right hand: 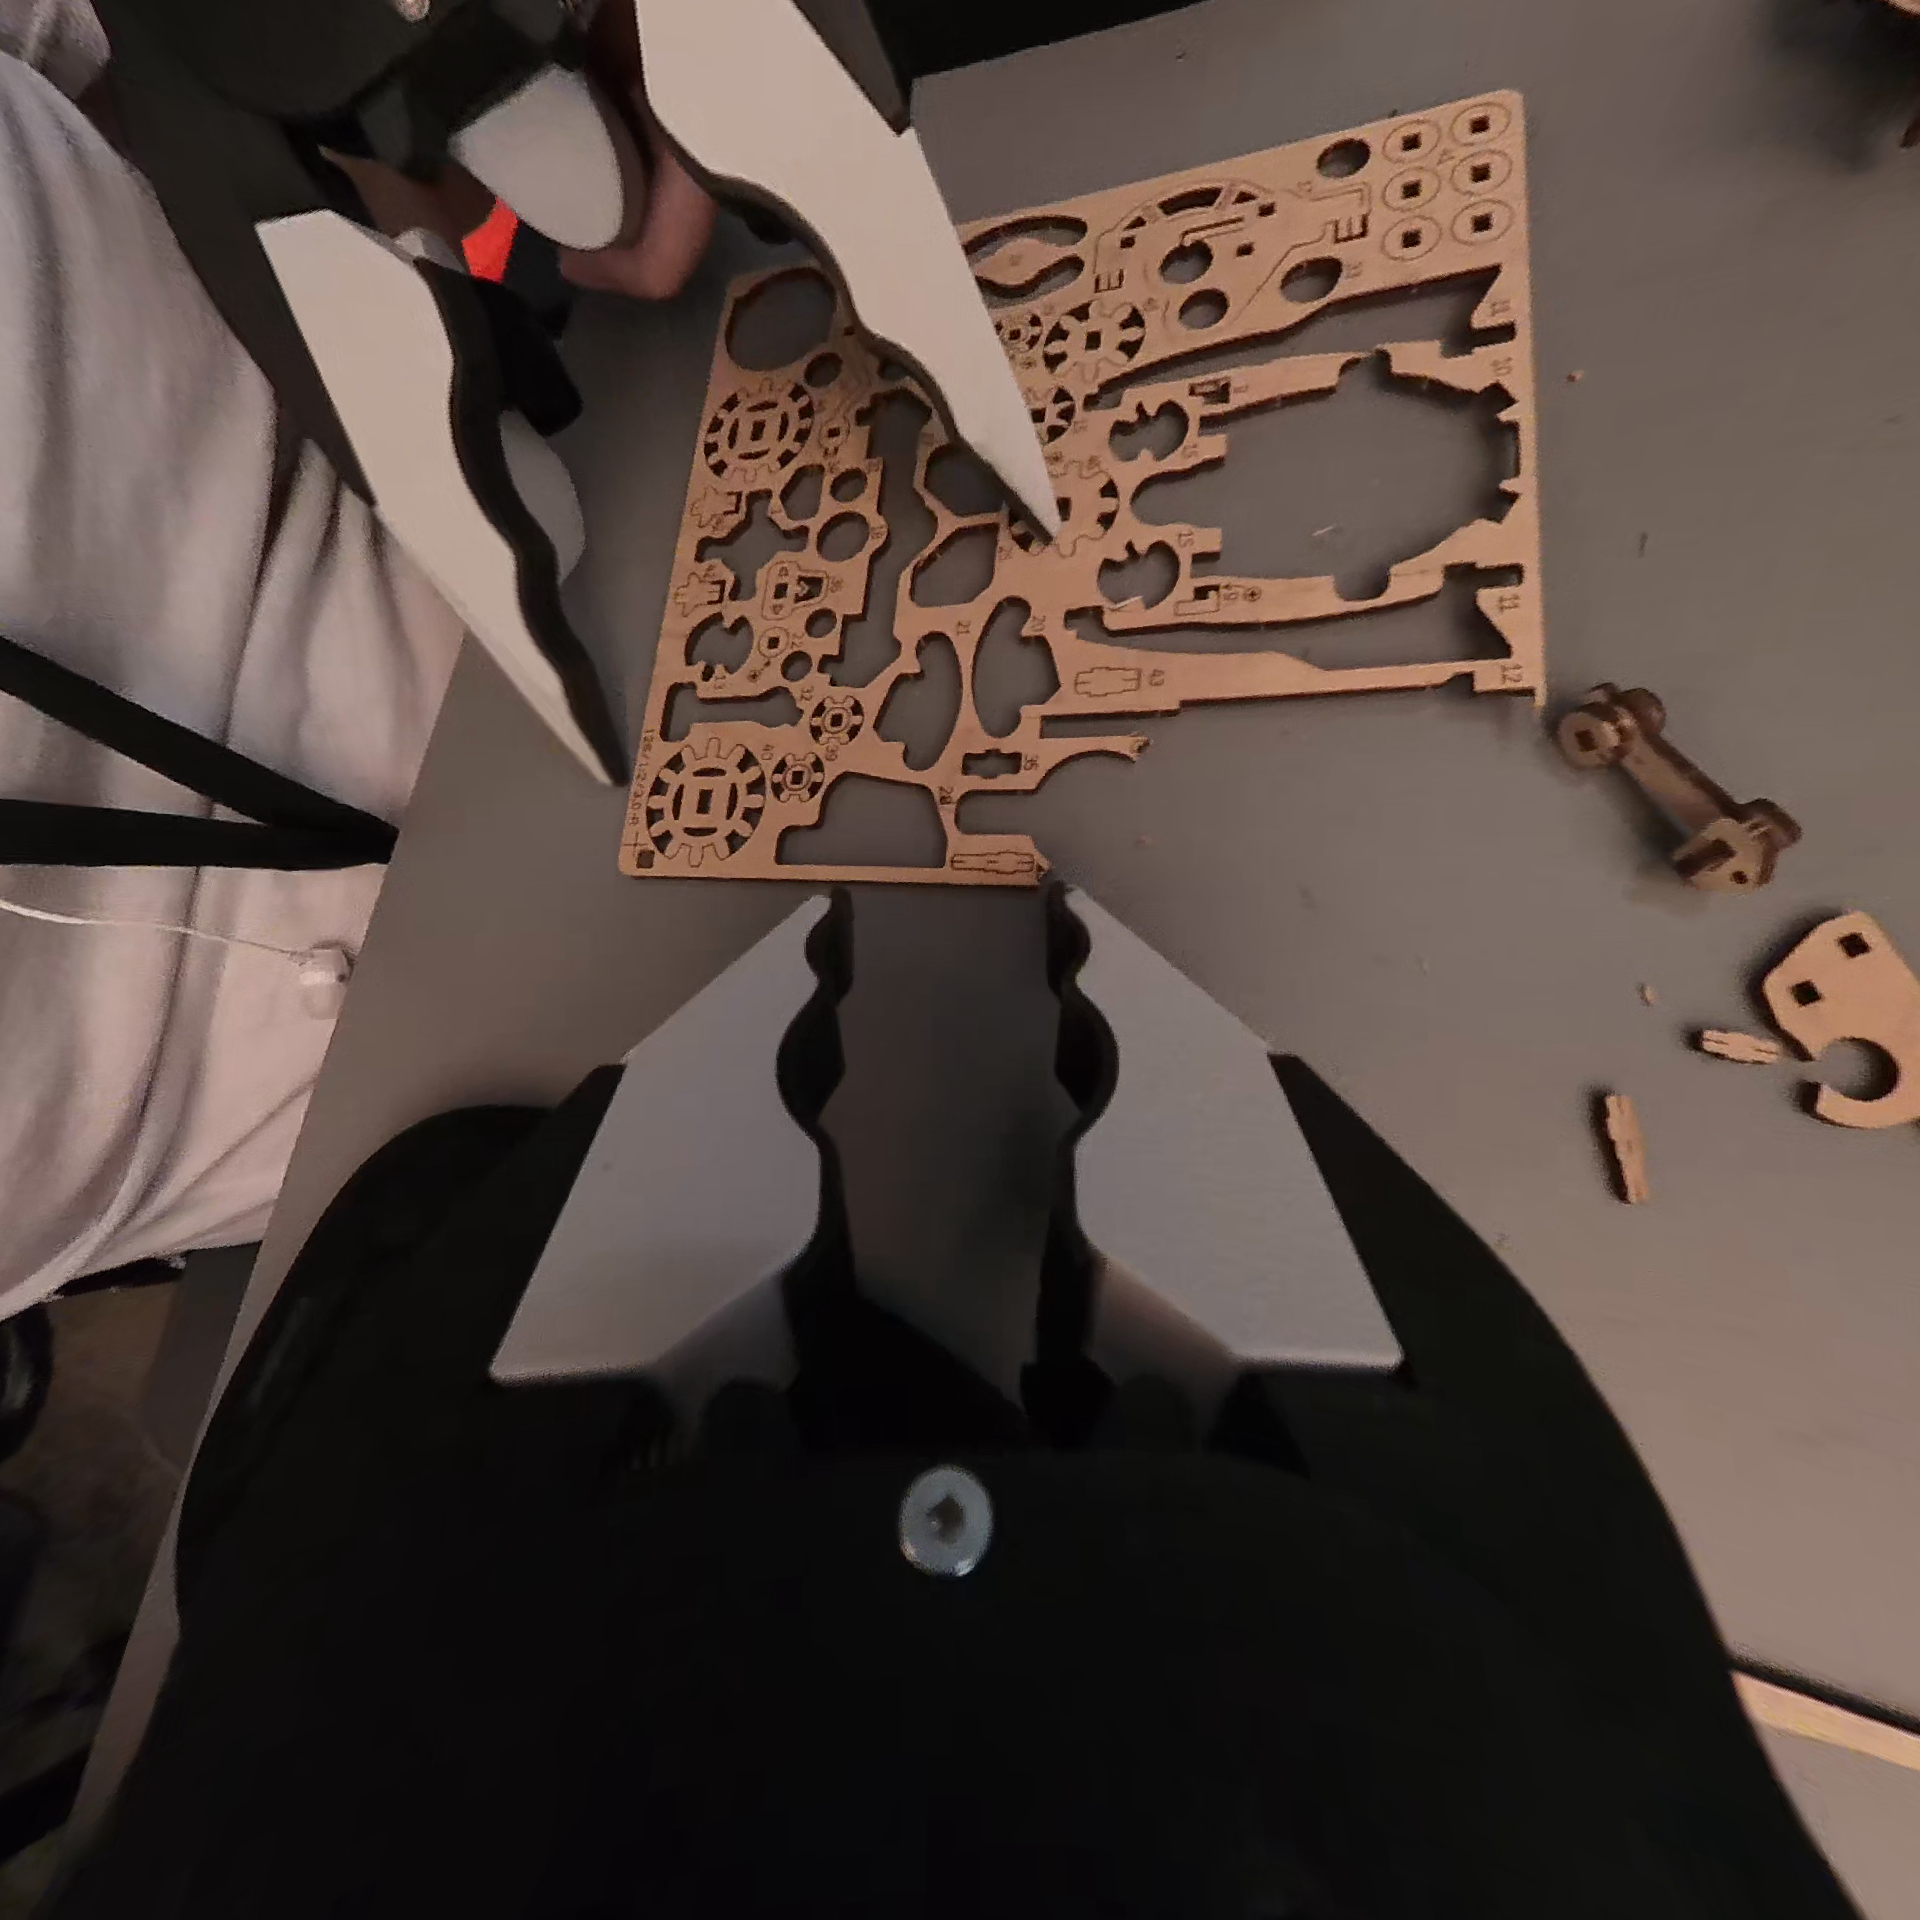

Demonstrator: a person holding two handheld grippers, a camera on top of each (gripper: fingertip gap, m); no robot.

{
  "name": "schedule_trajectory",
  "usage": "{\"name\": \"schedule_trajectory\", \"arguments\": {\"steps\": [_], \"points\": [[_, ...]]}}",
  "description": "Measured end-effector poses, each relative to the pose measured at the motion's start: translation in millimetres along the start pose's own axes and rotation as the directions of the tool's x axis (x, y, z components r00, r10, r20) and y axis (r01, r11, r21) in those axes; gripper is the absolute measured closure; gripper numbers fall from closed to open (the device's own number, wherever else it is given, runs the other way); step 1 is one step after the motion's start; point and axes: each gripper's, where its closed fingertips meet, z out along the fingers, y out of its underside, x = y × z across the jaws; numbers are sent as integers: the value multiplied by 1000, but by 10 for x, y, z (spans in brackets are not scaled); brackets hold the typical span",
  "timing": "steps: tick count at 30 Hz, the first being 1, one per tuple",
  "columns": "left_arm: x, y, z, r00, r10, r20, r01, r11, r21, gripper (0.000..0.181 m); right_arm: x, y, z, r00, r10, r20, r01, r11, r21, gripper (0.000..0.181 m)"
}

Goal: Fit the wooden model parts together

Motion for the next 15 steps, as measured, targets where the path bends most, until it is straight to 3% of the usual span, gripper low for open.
{"name": "schedule_trajectory", "arguments": {"steps": [2, 5, 8, 10, 12, 13, 15], "points": [[-13, 0, -6, 1000, -4, 3, 3, 1000, 19, 78, -21, -44, -36, 1000, -5, 3, 5, 999, 32, 145], [-16, 11, -21, 1000, -2, -2, 2, 999, 36, 78, -8, -254, -345, 991, -58, -121, 73, 990, 118, 145], [-20, 13, -45, 1000, -8, -30, 9, 999, 38, 78, 40, -492, -1267, 896, -87, -436, 173, 972, 161, 145], [-18, -9, -77, 996, -44, -76, 47, 998, 38, 79, 147, -442, -2229, 718, -62, -693, 229, 962, 151, 145], [-8, -72, -137, 986, -98, -138, 106, 993, 56, 79, 421, -88, -3258, 477, 6, -879, 228, 965, 131, 147], [-17, -124, -179, 980, -119, -162, 133, 988, 75, 79, 591, 207, -3607, 436, 64, -897, 144, 980, 140, 151], [-68, -240, -260, 972, -148, -185, 171, 979, 116, 80, 978, 950, -3944, 444, 247, -861, -161, 967, 195, 151]]}}
